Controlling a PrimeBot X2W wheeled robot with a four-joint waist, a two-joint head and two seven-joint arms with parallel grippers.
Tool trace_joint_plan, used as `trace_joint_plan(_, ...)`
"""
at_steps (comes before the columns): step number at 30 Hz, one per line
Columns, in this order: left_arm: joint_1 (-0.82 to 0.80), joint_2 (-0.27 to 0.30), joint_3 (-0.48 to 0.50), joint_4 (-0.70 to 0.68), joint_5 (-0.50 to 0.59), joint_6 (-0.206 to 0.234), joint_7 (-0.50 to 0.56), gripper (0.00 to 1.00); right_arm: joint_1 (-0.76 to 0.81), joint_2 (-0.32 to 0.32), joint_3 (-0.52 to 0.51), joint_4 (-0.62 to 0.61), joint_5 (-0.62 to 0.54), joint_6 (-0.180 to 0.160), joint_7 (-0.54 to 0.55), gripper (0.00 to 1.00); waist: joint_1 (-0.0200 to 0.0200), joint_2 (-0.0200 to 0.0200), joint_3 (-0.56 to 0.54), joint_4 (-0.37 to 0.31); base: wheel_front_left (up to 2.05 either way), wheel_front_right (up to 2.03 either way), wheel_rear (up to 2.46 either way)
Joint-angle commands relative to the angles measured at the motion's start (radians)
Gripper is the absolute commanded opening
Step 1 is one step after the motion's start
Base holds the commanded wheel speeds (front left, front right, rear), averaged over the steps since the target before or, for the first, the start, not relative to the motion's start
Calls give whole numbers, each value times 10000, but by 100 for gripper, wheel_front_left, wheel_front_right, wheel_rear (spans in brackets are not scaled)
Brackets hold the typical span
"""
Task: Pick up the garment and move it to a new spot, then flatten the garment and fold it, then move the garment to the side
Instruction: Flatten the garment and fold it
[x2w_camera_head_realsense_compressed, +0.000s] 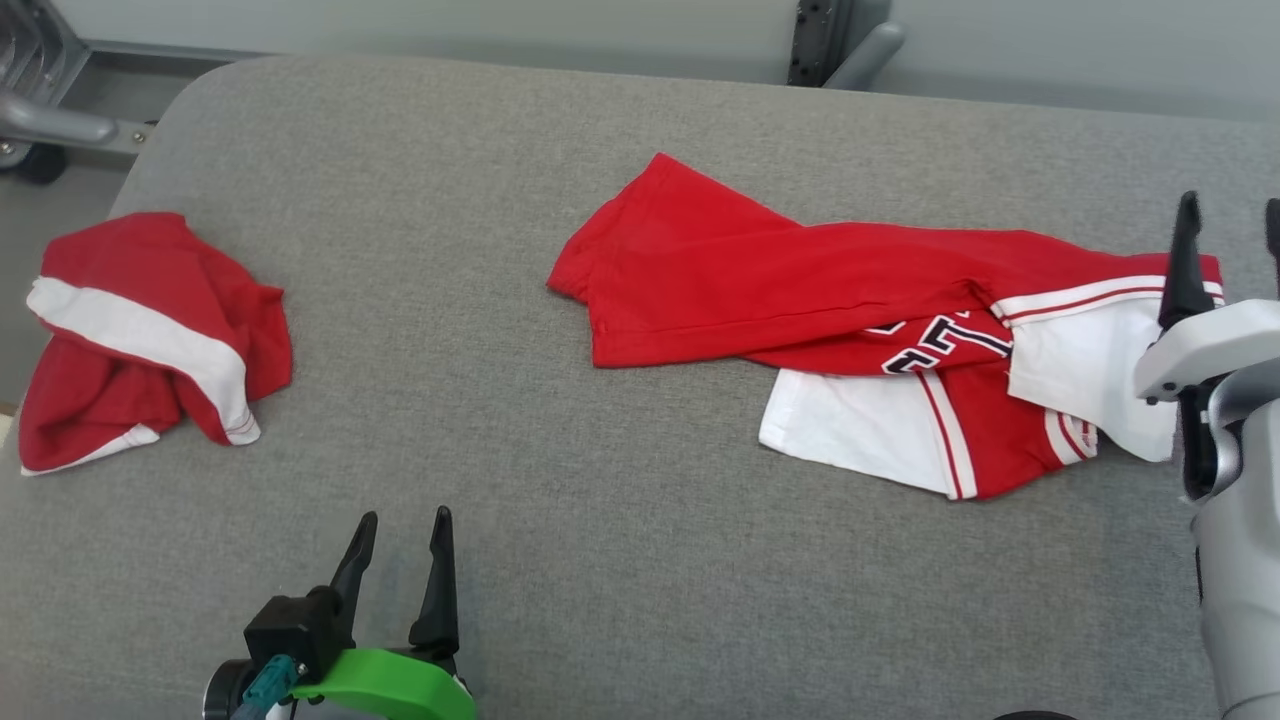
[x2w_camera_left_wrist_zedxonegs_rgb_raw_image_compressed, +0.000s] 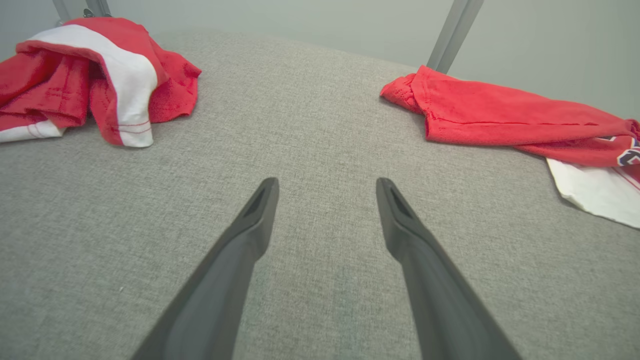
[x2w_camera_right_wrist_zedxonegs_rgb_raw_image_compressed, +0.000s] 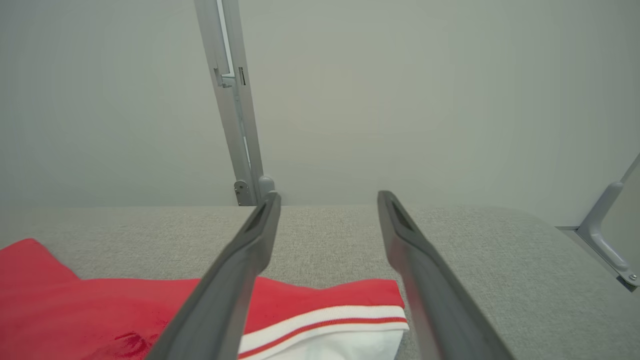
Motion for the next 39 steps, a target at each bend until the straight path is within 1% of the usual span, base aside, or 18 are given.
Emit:
trace_joint_plan(1, 72, 24, 63, -24, 44, -29, -8, 100, 295, 15, 179, -172, 104, -14, -27, 100, -1, 0, -475, -529, 0, 0, 0)
trace_joint_plan(6, 226, 24, 145, 17, 84, -65, -7, 100, 1562, 465, 1668, -1201, 723, -12, -27, 100, -1, 0, -921, -1050, 0, 0, 0)
trace_joint_plan(11, 330, 24, 198, 64, 106, -99, -7, 100, 2840, 675, 3354, -1850, 1270, -12, -27, 100, -1, 0, -1185, -1325, 0, 0, 0)
trace_joint_plan(14, 431, 24, 185, 92, 114, -124, -7, 100, 3346, 776, 3948, -1969, 1585, -12, -27, 100, -1, 0, -1245, -1352, 0, 0, 0)
trace_joint_plan(16, 501, 24, 181, 108, 127, -147, -7, 100, 3596, 832, 4161, -1951, 1752, -14, -27, 100, -1, 0, -1259, -1324, 0, 0, 0)
trace_joint_plan(18, 543, 24, 194, 137, 132, -147, -7, 100, 3775, 844, 4435, -1917, 1695, -12, -27, 100, -1, 0, -1256, -1272, 0, 0, 0)
trace_joint_plan(21, 660, 24, 221, 175, 126, -164, -7, 100, 3964, 910, 4593, -1821, 1642, -12, -27, 100, -1, 0, -1232, -1208, 0, 0, 0)
trace_joint_plan(25, 613, 23, 214, 188, 126, -178, -7, 100, 3917, 894, 4359, -1585, 1519, -14, -27, 100, -1, 0, -1084, -1114, 0, 0, 0)
trace_joint_plan(30, 222, 23, 67, 177, -21, -166, -7, 100, 3217, 626, 4034, -1274, 984, -14, -27, 100, -1, 0, -569, -994, 0, 0, 0)
trace_joint_plan(36, -115, 23, -262, 282, -324, -158, -7, 100, 2322, 284, 4039, -666, 136, -14, -27, 100, -1, 0, -57, -790, 0, 0, 0)
trace_joint_plan(39, -252, 24, -433, 299, -418, -143, -7, 100, 2022, 208, 4010, -260, -102, -14, -27, 100, -1, 0, 105, -650, 0, 0, 0)
